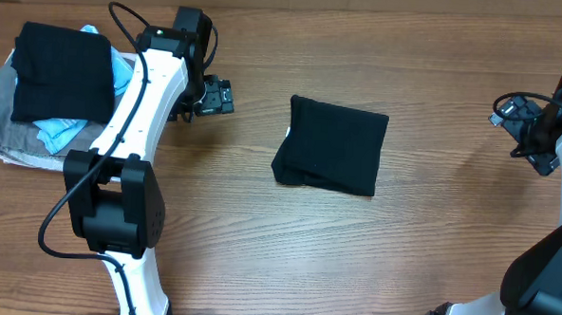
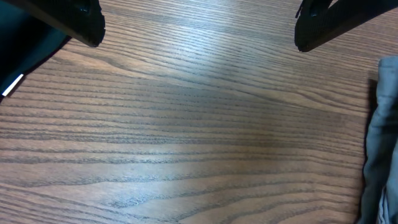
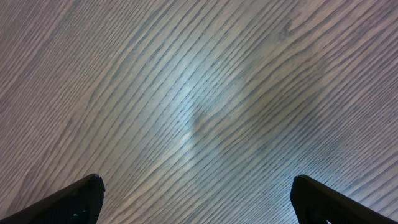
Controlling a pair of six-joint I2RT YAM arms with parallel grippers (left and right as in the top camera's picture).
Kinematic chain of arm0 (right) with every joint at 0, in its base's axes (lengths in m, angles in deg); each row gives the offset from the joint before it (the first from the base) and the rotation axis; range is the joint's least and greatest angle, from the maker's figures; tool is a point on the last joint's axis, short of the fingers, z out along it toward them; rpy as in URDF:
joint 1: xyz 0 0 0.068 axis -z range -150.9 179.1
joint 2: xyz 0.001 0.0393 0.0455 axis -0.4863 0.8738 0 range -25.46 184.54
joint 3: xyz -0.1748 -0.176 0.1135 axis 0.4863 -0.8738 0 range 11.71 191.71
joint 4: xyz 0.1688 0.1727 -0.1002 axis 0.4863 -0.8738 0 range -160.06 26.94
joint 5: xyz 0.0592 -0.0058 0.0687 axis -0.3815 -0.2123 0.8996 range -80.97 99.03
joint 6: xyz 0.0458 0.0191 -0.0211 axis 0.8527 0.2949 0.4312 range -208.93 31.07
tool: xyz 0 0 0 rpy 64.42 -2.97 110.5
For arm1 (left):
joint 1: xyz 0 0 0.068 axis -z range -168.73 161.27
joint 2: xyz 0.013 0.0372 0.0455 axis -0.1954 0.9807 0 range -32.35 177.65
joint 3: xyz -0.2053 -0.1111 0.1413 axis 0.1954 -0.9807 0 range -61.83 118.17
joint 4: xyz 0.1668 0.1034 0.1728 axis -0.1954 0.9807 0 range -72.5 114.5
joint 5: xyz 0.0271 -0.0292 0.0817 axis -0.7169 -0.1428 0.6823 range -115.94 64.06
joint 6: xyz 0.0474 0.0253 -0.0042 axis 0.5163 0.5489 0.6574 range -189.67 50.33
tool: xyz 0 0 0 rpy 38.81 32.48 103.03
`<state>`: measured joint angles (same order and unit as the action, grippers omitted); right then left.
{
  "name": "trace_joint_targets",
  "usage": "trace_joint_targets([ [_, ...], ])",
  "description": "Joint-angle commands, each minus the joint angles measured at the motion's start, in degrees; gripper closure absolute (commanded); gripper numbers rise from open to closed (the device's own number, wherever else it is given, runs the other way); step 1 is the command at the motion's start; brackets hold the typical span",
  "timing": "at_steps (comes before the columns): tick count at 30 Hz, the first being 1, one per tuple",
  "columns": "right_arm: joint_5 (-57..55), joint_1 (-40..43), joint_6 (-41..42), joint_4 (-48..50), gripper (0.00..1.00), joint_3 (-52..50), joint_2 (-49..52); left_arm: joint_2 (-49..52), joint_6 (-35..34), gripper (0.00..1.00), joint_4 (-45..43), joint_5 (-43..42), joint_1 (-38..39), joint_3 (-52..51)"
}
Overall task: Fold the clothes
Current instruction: 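Release the bundle and withdraw the right gripper to the right, then move the left gripper from the stack toward the folded black bundle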
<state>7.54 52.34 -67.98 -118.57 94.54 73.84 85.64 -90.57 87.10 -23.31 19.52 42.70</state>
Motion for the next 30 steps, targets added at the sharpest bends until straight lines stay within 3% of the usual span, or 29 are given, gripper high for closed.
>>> trace_joint_targets([
  [1, -0.81, 0.04, -0.11, 0.09, 0.00, 0.07, -0.28, -0.24, -0.55, 0.00, -0.02, 0.35, 0.02, -0.28],
  [8, -0.81, 0.04, -0.11, 0.09, 0.00, 0.07, -0.28, -0.24, -0.55, 0.00, -3.63, -0.26, 0.02, -0.28],
  [13, -0.81, 0.04, -0.11, 0.09, 0.00, 0.07, -0.28, -0.11, 1.18, 0.00, -7.82, -21.35, 0.85, -0.26],
  [16, -0.81, 0.04, -0.11, 0.09, 0.00, 0.07, -0.28, -0.11, 1.16, 0.00, -11.98, -25.59, 3.02, -0.26],
  [22, -0.81, 0.04, -0.11, 0.09, 0.00, 0.07, -0.28, -0.02, 0.07, 0.00, -21.00, -25.49, 9.62, -0.26],
  [25, -0.81, 0.04, -0.11, 0.09, 0.00, 0.07, -0.28, 0.13, -1.75, 0.01, -25.40, -20.26, 13.57, -0.26],
  [28, -0.81, 0.04, -0.11, 0.09, 0.00, 0.07, -0.28, 0.74, -2.08, 0.12, -28.72, -9.77, 17.53, -0.26],
  [30, -0.81, 0.04, -0.09, 0.09, 0.00, 0.07, -0.28, 1.66, -2.05, 0.29, -31.10, -3.13, 20.04, -0.28],
])
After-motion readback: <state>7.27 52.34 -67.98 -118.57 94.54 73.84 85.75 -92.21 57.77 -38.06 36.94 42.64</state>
